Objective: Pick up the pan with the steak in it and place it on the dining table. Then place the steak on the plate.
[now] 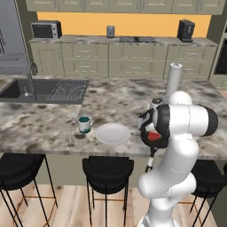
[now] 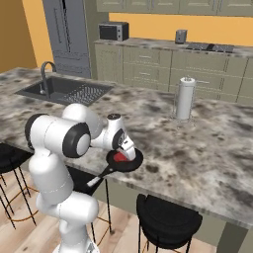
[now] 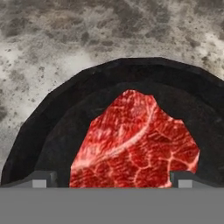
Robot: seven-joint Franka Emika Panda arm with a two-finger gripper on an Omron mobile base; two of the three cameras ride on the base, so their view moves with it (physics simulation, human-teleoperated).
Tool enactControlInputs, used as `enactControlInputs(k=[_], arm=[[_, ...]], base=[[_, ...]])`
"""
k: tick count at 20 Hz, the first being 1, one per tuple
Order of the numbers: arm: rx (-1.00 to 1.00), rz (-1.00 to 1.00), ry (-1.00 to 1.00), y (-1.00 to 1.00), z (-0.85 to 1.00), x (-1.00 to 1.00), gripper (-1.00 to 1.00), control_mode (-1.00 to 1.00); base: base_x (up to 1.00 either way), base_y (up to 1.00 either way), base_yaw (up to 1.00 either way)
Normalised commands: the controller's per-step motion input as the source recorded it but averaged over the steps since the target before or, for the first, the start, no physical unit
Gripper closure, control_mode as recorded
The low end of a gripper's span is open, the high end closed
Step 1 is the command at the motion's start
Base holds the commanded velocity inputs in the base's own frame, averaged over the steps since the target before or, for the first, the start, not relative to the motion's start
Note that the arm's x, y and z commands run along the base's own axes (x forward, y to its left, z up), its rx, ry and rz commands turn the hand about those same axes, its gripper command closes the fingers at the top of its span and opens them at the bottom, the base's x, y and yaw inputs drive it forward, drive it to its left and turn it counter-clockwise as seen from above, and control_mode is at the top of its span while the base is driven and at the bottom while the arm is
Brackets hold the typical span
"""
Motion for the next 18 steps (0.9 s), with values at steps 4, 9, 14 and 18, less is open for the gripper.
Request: enactControlInputs(k=[4,9,14,18], arm=[[0.0,0.0,-0.02,0.0,-0.07,-0.06,-1.0,-1.0],[0.0,0.0,-0.07,0.08,0.03,-0.29,-1.0,-1.0],[0.01,0.0,0.0,0.07,-0.01,-0.04,-1.0,-1.0],[0.01,0.0,0.0,0.01,-0.01,0.07,-1.0,-1.0]], base=[[0.0,0.0,0.0],[0.0,0.0,0.0],[0.0,0.0,0.0],[0.0,0.0,0.0]])
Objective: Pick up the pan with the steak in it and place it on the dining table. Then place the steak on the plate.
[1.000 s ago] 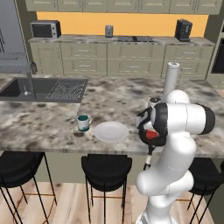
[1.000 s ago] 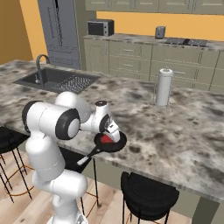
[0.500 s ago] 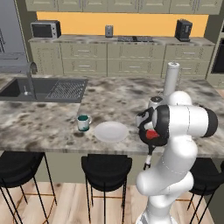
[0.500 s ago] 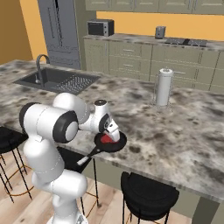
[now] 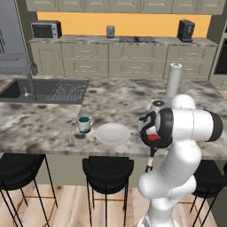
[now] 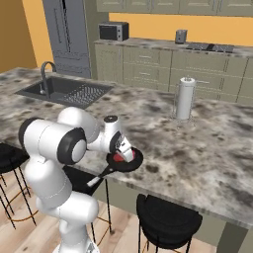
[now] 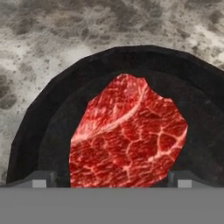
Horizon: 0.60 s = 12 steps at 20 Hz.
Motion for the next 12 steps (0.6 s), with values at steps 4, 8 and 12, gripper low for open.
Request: enactControlInputs(k=[4,8,12], arm=[[0.0,-0.01,0.02,0.0,-0.24,0.0,-1.0,-1.0],[0.0,-0.02,0.01,0.0,-0.45,-0.04,-1.0,-1.0],[0.0,0.0,0.0,0.0,-0.11,-0.01,1.0,-1.0]], base=[[0.0,0.0,0.0],[0.0,0.0,0.0],[0.0,0.0,0.0]])
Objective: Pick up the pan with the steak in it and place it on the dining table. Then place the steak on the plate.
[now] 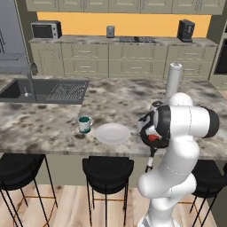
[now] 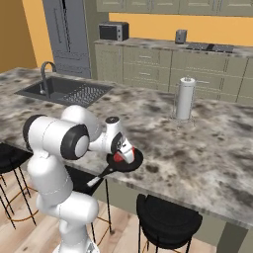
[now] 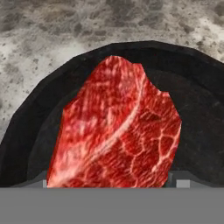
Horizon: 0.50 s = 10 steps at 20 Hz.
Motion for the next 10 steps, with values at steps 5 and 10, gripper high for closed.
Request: enactControlInputs(k=[5,10], arm=[[0.01,-0.01,-0.02,0.0,0.12,-0.01,1.0,-1.0],[0.04,-0.03,-0.03,0.0,0.53,-0.06,1.0,-1.0]], base=[[0.0,0.0,0.0],[0.0,0.0,0.0]])
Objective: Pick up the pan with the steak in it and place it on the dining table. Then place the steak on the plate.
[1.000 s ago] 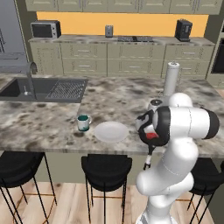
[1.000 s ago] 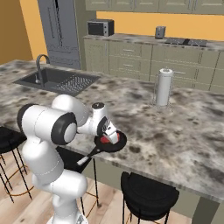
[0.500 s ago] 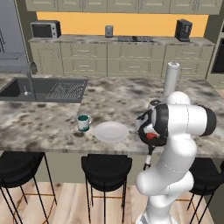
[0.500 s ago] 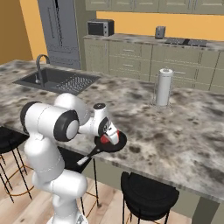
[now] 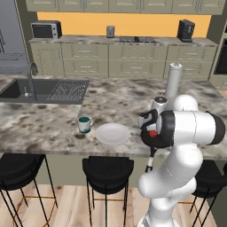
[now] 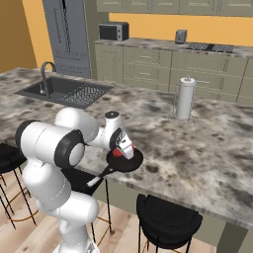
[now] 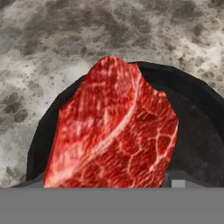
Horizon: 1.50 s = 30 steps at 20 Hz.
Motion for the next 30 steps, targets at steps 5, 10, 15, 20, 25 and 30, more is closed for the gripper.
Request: enactControlInputs(k=[5,10,15,20,25,30], arm=[[0.07,0.0,-0.03,0.0,0.64,-0.27,1.0,-1.0],[0.07,0.01,-0.11,0.33,0.45,0.03,1.0,-1.0],[0.03,0.01,-0.1,0.65,0.26,0.2,1.0,-1.0],[0.0,0.01,-0.08,0.81,0.07,0.23,1.0,-1.0],[0.0,0.01,-0.08,0.88,0.0,0.1,1.0,-1.0],[-0.01,0.01,-0.03,0.47,-0.02,0.0,1.0,-1.0]], base=[[0.0,0.0,0.0],[0.0,0.0,0.0],[0.0,0.0,0.0],[0.0,0.0,0.0],[0.0,0.0,0.0],[0.0,0.0,0.0]])
